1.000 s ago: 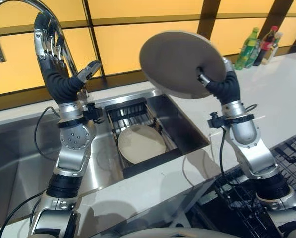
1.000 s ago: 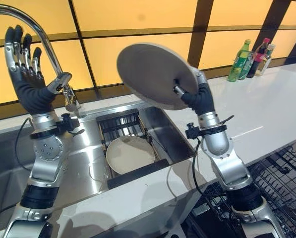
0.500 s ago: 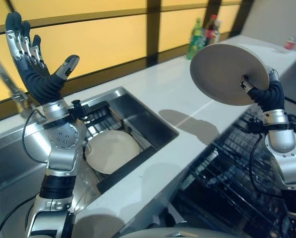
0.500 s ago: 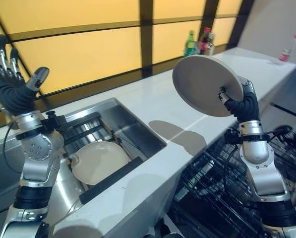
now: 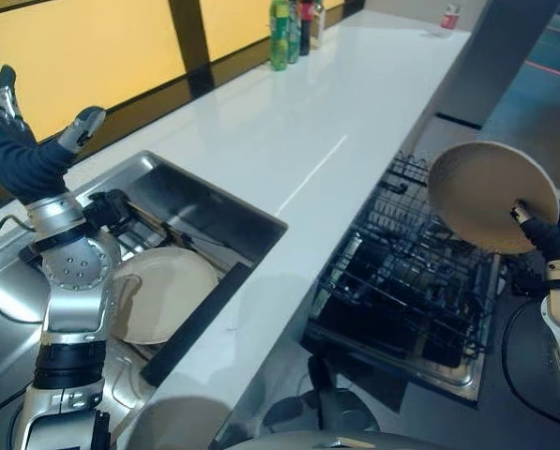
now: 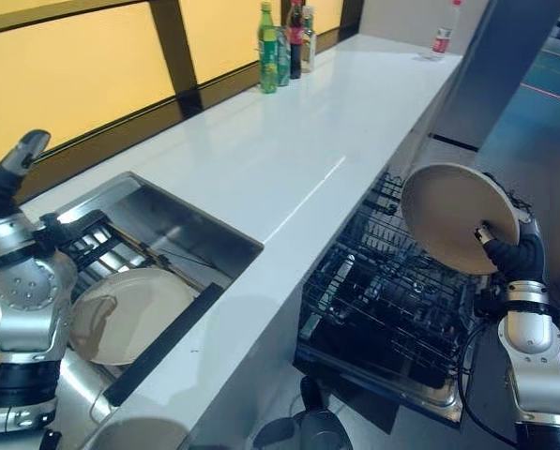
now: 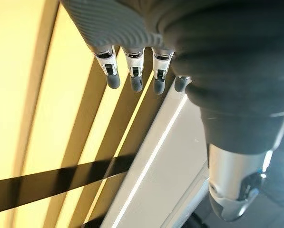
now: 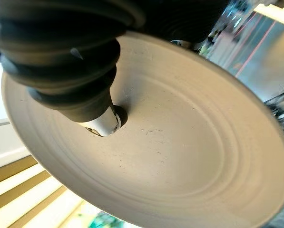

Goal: Pick up plates and place into dishwasher.

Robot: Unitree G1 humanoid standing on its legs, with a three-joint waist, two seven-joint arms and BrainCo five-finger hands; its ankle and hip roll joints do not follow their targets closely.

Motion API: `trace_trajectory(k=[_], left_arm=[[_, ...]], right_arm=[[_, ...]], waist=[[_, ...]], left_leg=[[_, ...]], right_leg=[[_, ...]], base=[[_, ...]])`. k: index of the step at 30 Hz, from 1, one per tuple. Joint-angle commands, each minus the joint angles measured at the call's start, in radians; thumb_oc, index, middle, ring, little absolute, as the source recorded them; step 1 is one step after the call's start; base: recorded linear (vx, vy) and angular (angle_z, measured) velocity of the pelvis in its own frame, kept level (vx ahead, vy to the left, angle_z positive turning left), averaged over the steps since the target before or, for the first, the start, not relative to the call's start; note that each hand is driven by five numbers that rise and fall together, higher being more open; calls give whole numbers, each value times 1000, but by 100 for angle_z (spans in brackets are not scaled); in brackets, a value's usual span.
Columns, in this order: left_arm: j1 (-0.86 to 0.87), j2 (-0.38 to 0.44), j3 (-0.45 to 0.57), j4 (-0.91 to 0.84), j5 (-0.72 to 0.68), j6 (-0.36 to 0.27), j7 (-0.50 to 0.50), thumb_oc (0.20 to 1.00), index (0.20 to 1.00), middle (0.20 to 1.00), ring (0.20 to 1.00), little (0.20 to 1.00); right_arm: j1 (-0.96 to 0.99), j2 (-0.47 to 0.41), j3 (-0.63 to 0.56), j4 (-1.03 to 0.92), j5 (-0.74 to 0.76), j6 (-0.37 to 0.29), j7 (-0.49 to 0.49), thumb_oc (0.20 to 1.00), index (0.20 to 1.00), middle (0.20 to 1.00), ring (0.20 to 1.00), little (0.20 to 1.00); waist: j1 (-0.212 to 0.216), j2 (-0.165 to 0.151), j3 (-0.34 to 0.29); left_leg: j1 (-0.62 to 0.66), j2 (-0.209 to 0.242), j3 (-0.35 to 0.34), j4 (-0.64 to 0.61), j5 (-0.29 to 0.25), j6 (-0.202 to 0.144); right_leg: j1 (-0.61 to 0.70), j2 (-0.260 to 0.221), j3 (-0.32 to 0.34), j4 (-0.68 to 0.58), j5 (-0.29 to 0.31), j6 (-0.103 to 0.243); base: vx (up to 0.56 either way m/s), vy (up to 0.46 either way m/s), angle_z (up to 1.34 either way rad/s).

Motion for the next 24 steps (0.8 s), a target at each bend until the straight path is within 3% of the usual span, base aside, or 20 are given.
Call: trace_trajectory(k=[1,3,9,16,24], left_arm=[[9,59,52,6,23,-34,-44,1000,1000,1000,1000,1000],[10,67,53,-1,13,-34,-48,1000,1000,1000,1000,1000],[-11,76,26,34,20,-34,-36,1000,1000,1000,1000,1000],[8,73,16,34,39,-38,-36,1000,1000,1000,1000,1000],[13,84,12,47,39,-45,-28,1000,1000,1000,1000,1000]], right_arm=[[-61,-66,-9,-25,-65,-16,-43,200,200,200,200,200],[-39,-62,-11,-16,-99,-1,-45,200,200,200,200,200],[-14,-86,25,48,-134,26,57,200,200,200,200,200],[-7,-121,107,115,-180,28,271,200,200,200,200,200],[-38,-148,208,147,-209,12,391,200,200,200,200,200]], waist=[[13,14,-42],[35,1,-53],[23,3,-50],[17,8,-57],[24,-3,-60]], left_leg=[[-190,-15,-89,117,1,118],[-223,-16,-97,142,9,102],[-207,-1,-125,109,31,68],[-159,6,-109,51,43,55],[-143,17,-94,40,43,48]], right_leg=[[95,-27,61,71,-78,58],[140,-39,15,-4,-96,39],[189,-16,35,-111,-91,27],[213,-7,52,-176,-71,31],[203,-24,51,-212,-33,48]], base=[[-85,-126,-46],[-40,-203,-76],[6,-146,-35],[29,-58,-30],[25,-31,-2]])
